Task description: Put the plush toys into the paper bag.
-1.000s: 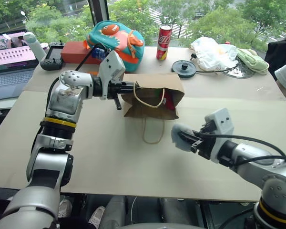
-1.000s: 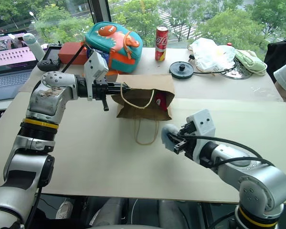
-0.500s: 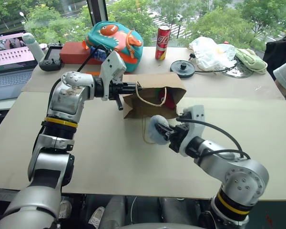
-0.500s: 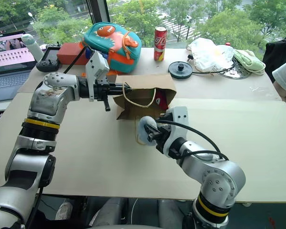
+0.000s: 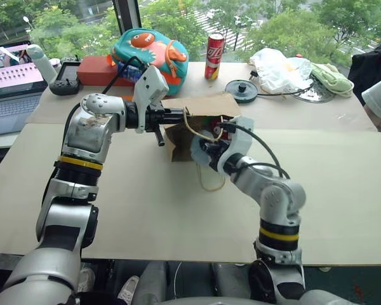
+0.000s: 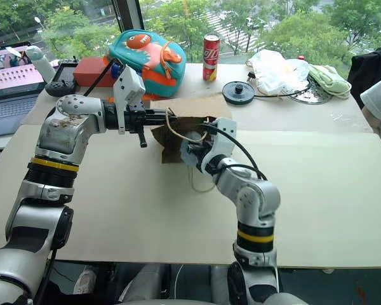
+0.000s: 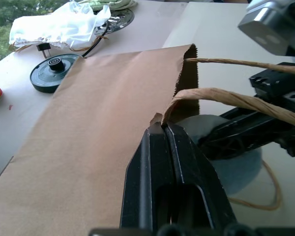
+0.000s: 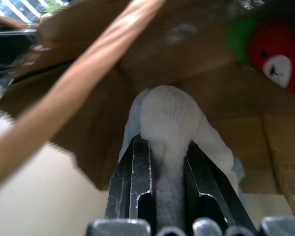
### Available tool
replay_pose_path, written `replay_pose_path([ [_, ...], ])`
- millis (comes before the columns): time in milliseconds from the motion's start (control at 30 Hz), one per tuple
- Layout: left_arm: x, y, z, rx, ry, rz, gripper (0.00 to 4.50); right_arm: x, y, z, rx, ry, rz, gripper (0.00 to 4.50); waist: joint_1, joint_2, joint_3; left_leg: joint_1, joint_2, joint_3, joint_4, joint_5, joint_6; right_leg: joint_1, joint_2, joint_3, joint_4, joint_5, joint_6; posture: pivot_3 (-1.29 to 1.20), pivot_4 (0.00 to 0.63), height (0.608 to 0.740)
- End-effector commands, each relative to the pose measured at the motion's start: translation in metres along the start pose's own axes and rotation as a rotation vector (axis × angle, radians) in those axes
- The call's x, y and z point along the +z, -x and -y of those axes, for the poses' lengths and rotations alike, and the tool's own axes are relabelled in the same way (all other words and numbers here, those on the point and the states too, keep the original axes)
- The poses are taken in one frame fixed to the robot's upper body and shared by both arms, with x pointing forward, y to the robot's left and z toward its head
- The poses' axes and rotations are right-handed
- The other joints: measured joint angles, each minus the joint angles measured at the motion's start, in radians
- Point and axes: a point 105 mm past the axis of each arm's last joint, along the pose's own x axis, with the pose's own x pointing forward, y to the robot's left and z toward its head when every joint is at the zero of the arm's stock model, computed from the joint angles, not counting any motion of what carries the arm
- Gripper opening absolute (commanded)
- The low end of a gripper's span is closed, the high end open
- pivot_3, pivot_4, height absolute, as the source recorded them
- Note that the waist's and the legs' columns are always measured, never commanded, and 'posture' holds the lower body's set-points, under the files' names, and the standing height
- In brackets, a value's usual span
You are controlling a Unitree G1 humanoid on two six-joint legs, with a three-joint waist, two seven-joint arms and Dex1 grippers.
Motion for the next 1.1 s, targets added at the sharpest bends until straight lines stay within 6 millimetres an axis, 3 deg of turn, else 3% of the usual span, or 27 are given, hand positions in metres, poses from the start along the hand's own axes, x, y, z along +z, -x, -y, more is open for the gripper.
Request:
replay_pose_path([
  [33, 0.016, 0.001, 0.001, -0.004, -0.043, 0.039, 0.0, 0.022, -0.021, -0.025, 0.047, -0.016, 0.099, 0.32, -0.002, 0.0, 0.0, 0.0, 0.0, 0.0, 0.0, 0.0, 0.0, 0.0, 0.0, 0.0, 0.0, 0.0, 0.0, 0.0, 0.15, 0.739],
  [200, 0.015, 0.001, 0.002, -0.009, -0.041, 0.039, 0.0, 0.03, -0.035, -0.031, 0.069, -0.07, 0.147, 0.32, -0.009, 0.0, 0.0, 0.0, 0.0, -0.001, -0.001, 0.0, 0.0, 0.0, 0.0, 0.0, 0.002, 0.0, 0.0, 0.0, 0.15, 0.739],
  [433, 0.012, -0.002, 0.004, -0.014, -0.044, 0.038, 0.0, 0.036, -0.038, -0.061, 0.229, -0.274, 0.135, 0.32, -0.016, 0.0, 0.0, 0.0, 0.0, -0.001, -0.001, 0.0, 0.0, -0.001, -0.001, 0.0, 0.008, 0.0, 0.0, 0.0, 0.15, 0.739],
  [600, 0.012, -0.001, 0.003, -0.009, -0.049, 0.037, 0.0, 0.024, -0.042, -0.055, 0.163, -0.144, 0.075, 0.32, -0.019, 0.0, 0.0, 0.0, 0.0, 0.0, -0.001, 0.0, 0.0, -0.002, 0.0, 0.0, 0.008, 0.0, 0.0, 0.0, 0.15, 0.739],
  [700, 0.011, -0.001, 0.002, -0.005, -0.051, 0.034, 0.0, 0.022, -0.042, -0.063, 0.206, -0.152, 0.057, 0.32, -0.018, 0.0, 0.0, 0.0, 0.0, 0.0, -0.001, 0.0, 0.0, -0.003, 0.0, 0.0, 0.009, 0.0, 0.0, 0.0, 0.15, 0.739],
  [1100, 0.008, 0.0, 0.003, -0.008, -0.047, 0.026, 0.0, 0.017, -0.009, -0.093, 0.437, -0.198, 0.0, 0.32, -0.017, 0.0, 0.0, -0.002, 0.0, -0.001, -0.001, 0.0, 0.0, -0.003, 0.0, -0.001, 0.008, 0.0, 0.0, 0.0, 0.15, 0.739],
])
